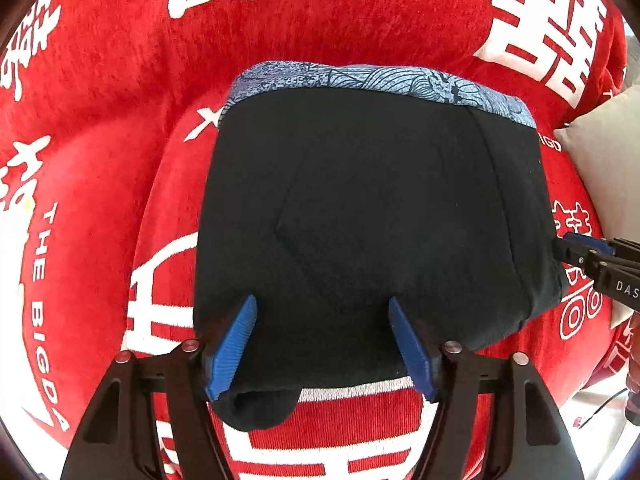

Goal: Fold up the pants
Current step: 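Fold the held end over onto the trousers and open both tools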

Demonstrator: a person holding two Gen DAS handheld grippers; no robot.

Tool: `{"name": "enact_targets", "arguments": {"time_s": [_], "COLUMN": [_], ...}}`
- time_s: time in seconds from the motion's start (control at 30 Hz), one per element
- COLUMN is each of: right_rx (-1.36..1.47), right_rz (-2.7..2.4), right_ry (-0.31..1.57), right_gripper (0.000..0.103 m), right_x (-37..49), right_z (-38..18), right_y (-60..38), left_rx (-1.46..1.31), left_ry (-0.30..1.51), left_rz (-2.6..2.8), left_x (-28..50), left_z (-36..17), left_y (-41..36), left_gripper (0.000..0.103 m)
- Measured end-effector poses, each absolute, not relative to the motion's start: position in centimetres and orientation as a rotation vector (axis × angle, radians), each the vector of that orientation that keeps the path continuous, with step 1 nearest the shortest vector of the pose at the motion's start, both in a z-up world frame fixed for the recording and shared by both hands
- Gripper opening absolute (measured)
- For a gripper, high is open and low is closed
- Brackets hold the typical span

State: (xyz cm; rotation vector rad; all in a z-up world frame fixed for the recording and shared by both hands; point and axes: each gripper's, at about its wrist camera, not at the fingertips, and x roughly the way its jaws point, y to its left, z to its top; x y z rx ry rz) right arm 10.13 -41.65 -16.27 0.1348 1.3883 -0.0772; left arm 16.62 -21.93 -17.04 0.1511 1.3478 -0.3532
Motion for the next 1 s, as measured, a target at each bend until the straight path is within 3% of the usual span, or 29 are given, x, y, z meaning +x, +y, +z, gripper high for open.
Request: {"name": "enact_targets", "arguments": {"time_s": [0.3, 0.37, 0.63, 1.0], "right_rx": [0.183, 0.199, 0.238, 0.245], "right_rz": [-0.172, -0.188, -0.211, -0.239], "right_ry": [1.396, 1.398, 1.406, 1.413], "right_gripper": [0.045, 0.049, 0.067, 0.073], "right_x": [9.2, 9.0, 7.2, 7.0], "right_z": [-15.6, -15.2, -13.9, -14.1], "right_y": [-41.9, -42.1, -42.3, -42.1], "left_rx": [0.136, 0.15, 0.136, 0.134], "left_ry": [1.385, 1.395, 1.421, 1.426], "left_rz": [-0.293, -0.267, -0.236, -0.239], "left_x": [16.6, 16.8, 17.0, 17.3], "left_z": [-15.1, -15.1, -15.5, -16.0], "left_y": [-21.2, -20.9, -19.9, -20.0], "left_gripper": [0.071, 0.086, 0.086, 0.086]}}
